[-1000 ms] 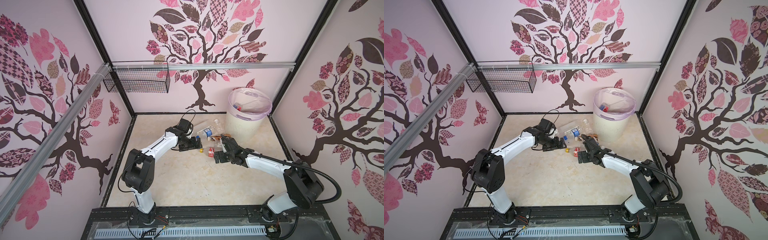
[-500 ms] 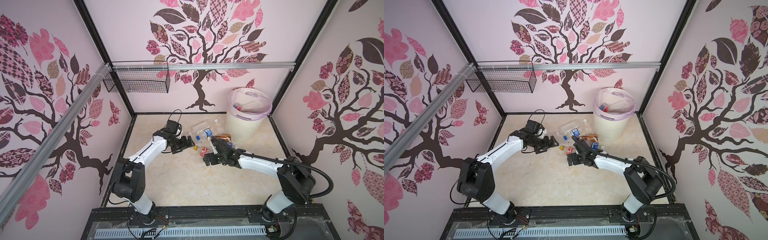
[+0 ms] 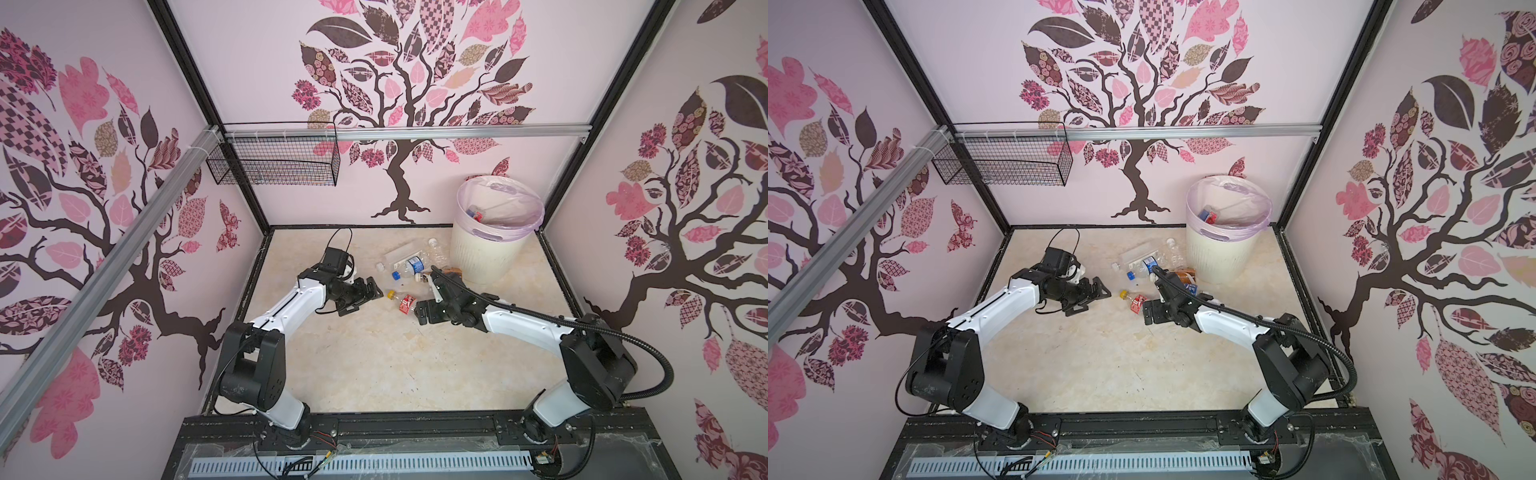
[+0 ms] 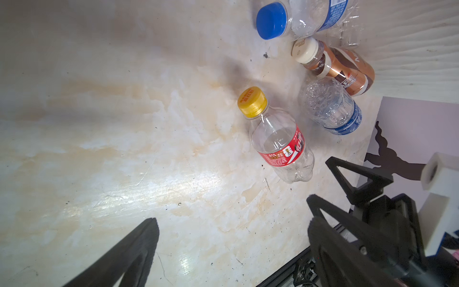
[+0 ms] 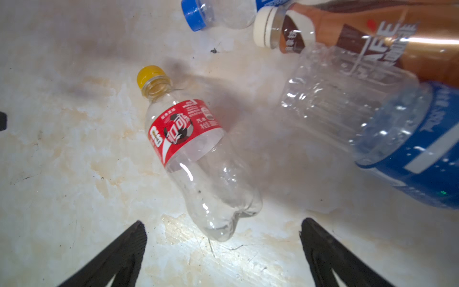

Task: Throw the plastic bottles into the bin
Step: 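Lower the left gripper over the red-labelled bottle while the right withdraws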

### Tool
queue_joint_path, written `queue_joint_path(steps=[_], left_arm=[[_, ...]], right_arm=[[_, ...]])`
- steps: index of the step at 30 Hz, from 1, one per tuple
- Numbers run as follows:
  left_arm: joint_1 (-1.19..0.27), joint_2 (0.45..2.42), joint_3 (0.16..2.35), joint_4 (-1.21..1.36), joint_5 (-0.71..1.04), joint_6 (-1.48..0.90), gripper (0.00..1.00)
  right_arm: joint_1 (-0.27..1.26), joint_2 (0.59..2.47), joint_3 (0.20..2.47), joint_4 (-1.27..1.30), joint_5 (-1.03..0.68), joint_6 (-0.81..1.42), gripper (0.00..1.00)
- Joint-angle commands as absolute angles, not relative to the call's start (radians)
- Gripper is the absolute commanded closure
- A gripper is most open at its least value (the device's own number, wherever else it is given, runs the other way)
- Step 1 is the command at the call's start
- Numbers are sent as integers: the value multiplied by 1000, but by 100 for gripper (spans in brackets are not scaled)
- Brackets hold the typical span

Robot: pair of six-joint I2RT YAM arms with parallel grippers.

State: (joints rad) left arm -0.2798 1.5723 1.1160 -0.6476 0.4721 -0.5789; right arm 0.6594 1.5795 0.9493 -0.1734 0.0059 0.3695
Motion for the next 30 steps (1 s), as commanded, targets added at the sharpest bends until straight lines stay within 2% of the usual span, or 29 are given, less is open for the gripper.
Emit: queue_joint_path(steps=[1,11,23,30], left_arm=[[-281,1539,1088,-611,506,-597,2],[-275,1515,1052,-612,518,-605,2],[-157,1487,1015,-627,560,-574,2],[-190,1478,1021,-640,540,-569,2]], right_arm=[[663,1630,1012,-187,-7,341,0],[721,1687,1037,-158,-91,425,0],[765,1696,1044,-92,-203,525,1],[761,1623,1033,-145,-130,469,0]])
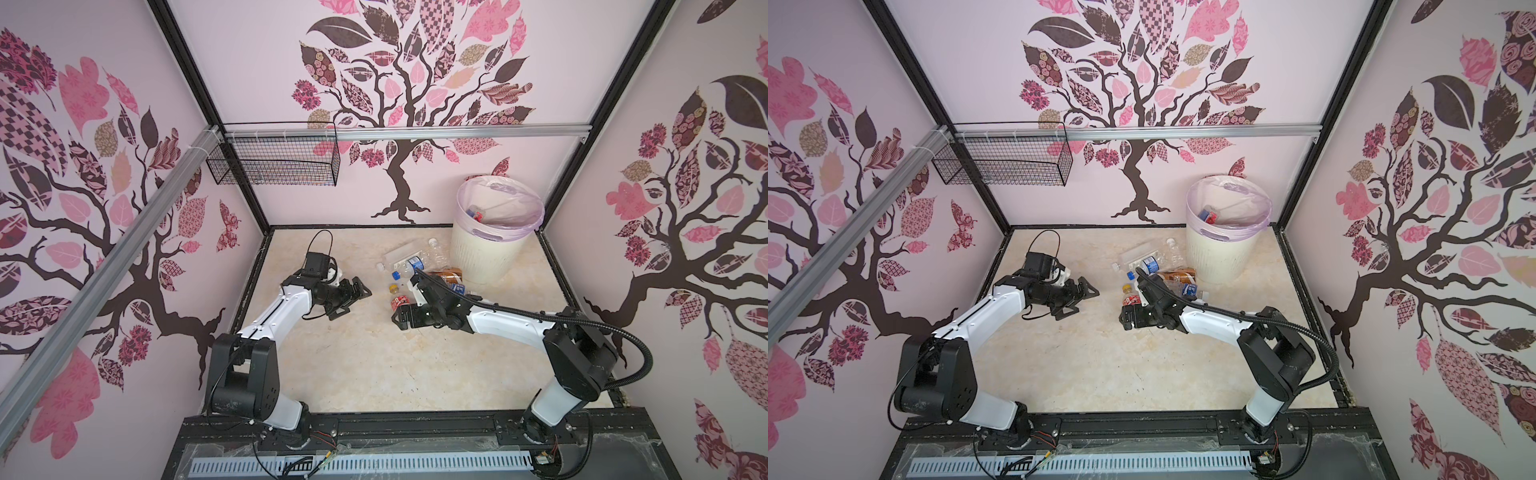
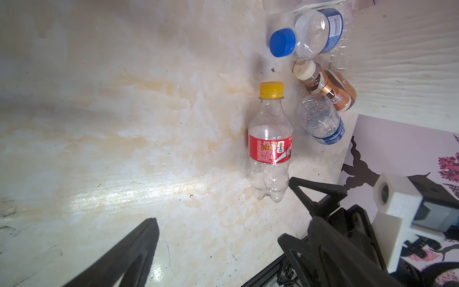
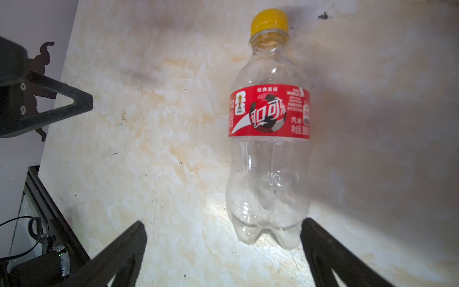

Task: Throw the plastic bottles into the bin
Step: 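Lower the left gripper over the red-labelled bottle while the right withdraws, then close the left gripper on the red-labelled bottle's body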

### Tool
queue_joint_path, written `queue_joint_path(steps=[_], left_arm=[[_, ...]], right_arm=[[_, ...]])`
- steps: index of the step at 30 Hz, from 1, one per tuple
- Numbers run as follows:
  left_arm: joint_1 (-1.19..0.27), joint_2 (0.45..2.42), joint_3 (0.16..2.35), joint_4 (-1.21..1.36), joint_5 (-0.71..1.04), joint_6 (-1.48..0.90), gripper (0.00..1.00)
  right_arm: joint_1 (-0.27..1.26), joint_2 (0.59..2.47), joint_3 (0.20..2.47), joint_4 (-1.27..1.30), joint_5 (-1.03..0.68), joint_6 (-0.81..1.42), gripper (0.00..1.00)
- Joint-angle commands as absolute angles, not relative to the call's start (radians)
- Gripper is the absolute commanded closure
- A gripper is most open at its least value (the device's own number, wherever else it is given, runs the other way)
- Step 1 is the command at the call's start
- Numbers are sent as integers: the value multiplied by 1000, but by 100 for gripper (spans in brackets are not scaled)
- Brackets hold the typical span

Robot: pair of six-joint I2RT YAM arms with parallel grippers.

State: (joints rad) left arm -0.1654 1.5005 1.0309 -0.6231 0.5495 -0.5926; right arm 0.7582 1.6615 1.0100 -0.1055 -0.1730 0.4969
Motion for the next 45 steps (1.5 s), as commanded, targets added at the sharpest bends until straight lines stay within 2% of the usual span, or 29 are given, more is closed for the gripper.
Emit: queue_joint_path(steps=[1,11,19,34,45], left_arm=[[-208,1478,1027,-645,524,-566,2],[-442,1529,1063,-582,378,-663,2],[-569,1683,1182,-622,230,-661,2],[-645,1830,1294,-620,112,-666,2],[-672,1882,1292,-615,58,-644,13]], right_arm=[[756,1607,1027,-156,-116,460,1],[571,1373,925,-241,-39,427,1],[529,1243,891,-268,28,403,0],[525,1176,841,-258,22,417,0],[508,1147,818,-254,31,407,0]])
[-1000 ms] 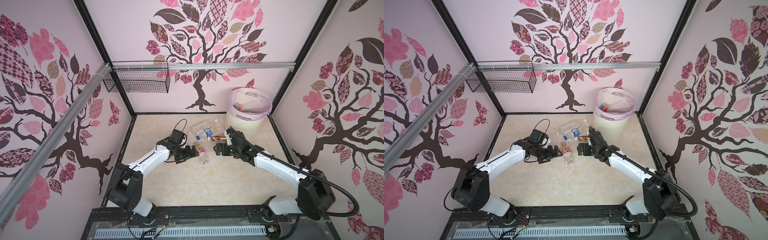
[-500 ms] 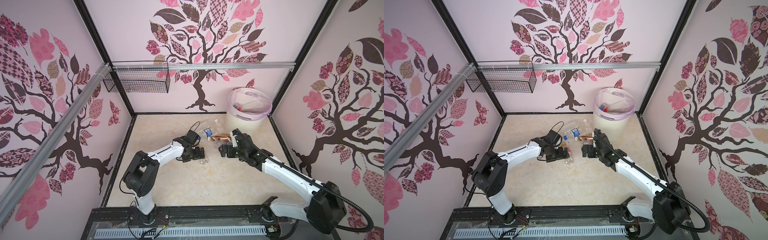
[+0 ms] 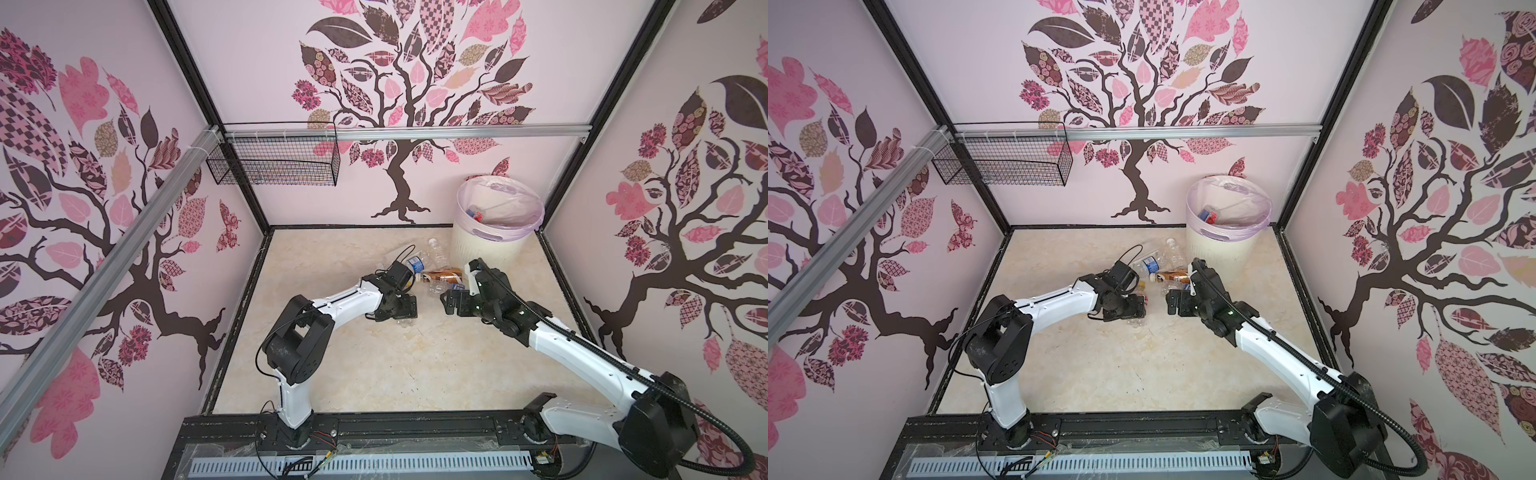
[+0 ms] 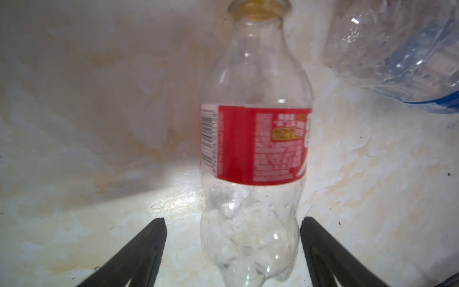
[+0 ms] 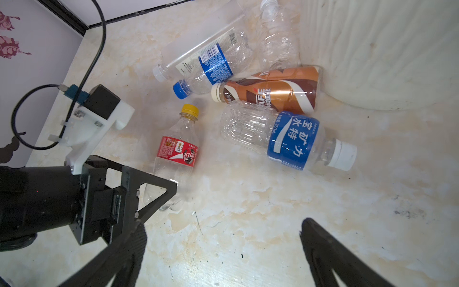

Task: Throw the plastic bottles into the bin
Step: 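Close the left gripper on the red-labelled bottle's body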

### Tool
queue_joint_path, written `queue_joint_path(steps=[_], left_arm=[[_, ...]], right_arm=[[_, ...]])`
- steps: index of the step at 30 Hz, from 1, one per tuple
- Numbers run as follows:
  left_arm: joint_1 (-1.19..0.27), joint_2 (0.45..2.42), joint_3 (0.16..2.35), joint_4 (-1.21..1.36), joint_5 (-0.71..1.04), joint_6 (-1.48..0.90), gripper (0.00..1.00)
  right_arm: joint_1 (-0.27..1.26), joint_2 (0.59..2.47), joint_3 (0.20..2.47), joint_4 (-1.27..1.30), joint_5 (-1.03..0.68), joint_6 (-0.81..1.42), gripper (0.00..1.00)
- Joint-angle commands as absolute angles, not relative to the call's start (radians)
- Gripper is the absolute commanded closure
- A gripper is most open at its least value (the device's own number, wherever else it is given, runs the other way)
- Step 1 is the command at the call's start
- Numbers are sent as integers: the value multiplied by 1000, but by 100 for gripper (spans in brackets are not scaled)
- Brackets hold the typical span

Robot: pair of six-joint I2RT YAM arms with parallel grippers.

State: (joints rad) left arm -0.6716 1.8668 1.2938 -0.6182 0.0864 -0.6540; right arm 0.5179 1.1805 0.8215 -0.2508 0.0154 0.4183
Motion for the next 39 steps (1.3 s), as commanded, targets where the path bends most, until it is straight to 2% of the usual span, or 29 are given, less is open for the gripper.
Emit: queue_joint_path(steps=[1,12,24,28,32,39], left_arm=[[-672,1879,1285,-609,58,-646,14],[-672,1892,1282,-575,77,-578,26],[-674,1946,1318,-577,86,-540,27],[-674,1942,1309,-563,90,-542,36],[-674,1896,1261,-511,119,-549,48],[-674,1709,1144,-415,152,-539,50]], right_arm=[[507,1147,815,-251,28,409,0],[502,1149,804,-239,15,416,1],[498,1155,802,-230,6,418,0],[498,1156,800,-225,2,418,1],[497,1153,798,-225,-4,420,1],[496,1154,834,-218,-48,458,1]])
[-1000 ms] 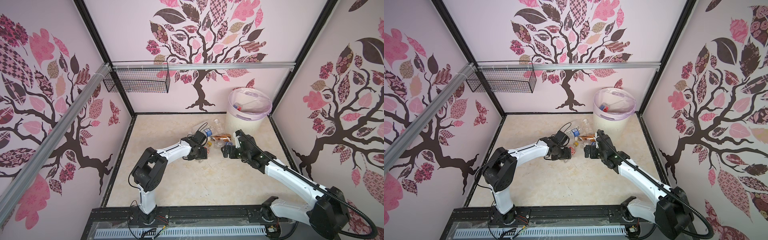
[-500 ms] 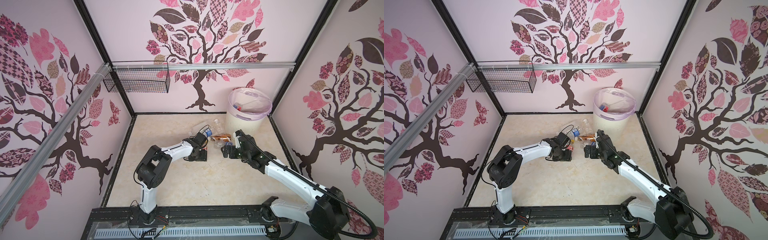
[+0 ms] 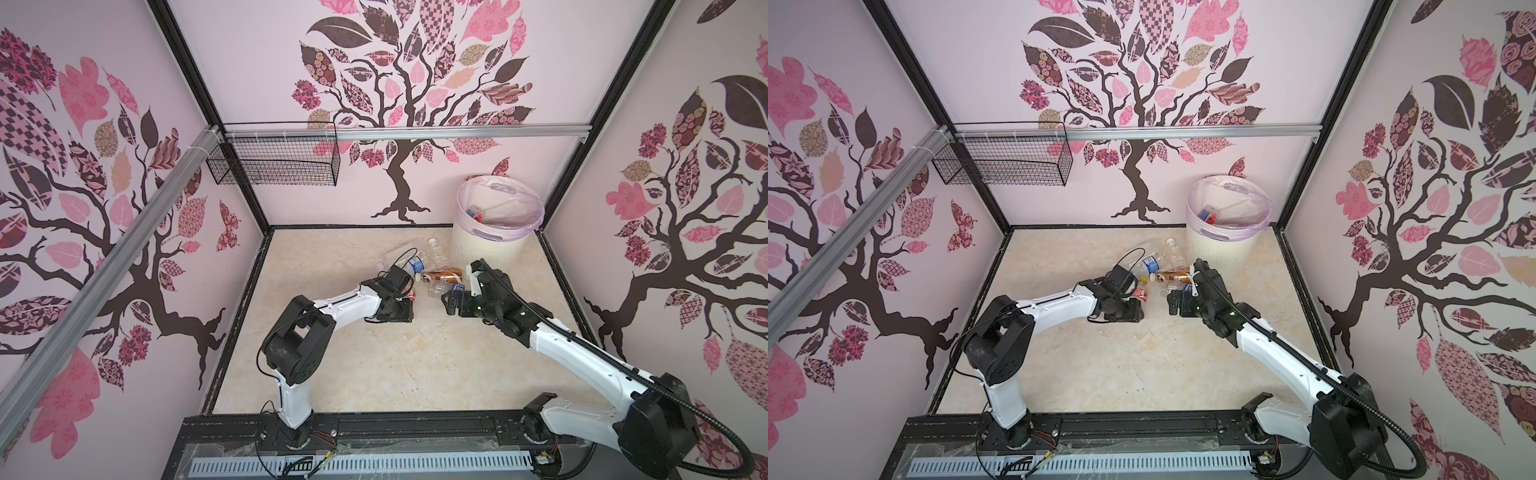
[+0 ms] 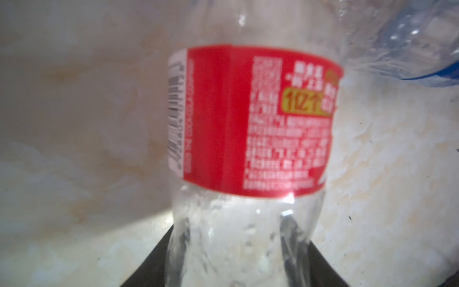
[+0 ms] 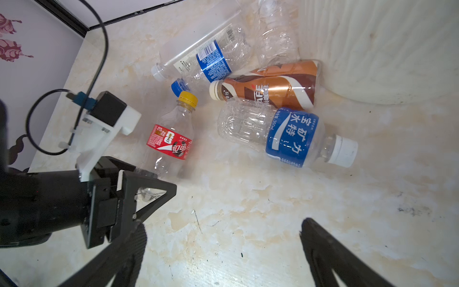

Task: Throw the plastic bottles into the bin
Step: 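Close the left gripper on the red-labelled bottle's body, then lift the red-labelled bottle toward the right gripper while the right grasps its yellow cap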

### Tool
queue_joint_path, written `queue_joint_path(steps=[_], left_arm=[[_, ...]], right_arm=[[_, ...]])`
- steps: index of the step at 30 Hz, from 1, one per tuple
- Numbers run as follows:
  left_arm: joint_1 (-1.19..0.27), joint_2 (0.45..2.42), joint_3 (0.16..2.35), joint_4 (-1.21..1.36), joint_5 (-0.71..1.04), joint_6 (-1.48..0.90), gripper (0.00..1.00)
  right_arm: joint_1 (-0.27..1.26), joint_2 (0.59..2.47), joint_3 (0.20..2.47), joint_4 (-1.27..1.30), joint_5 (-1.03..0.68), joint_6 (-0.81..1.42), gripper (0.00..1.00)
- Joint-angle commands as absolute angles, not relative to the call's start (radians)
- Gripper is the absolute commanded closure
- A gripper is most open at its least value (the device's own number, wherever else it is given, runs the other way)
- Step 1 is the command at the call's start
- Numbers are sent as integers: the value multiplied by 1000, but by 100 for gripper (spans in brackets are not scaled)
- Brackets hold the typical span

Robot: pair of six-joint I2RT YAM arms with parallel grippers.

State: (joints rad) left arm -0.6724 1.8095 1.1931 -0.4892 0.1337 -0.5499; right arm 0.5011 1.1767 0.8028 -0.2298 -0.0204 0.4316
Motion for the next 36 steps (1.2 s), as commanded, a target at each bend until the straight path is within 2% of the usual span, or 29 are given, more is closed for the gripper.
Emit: queue_joint_path(steps=[1,7,15,23,32,36], left_arm=[[-674,1673,1125,-399,156,-534,50],[-673,1499,1055,-329,185,-499,50],[-676,1377,997,-262,218,-478,49],[-684,1323,976,-242,217,-465,49],[-687,1304,967,-233,215,-469,49],[-688,1295,954,-221,213,-479,49]], right_arm=[[496,1155,847,-219,-58,467,1],[496,1180,946,-184,-146,542,0],[496,1275,1115,-124,-229,613,1],[507,1383,1202,-74,-241,657,12],[552,1483,1303,-75,-235,650,19],[557,1529,1345,-68,-235,655,28]])
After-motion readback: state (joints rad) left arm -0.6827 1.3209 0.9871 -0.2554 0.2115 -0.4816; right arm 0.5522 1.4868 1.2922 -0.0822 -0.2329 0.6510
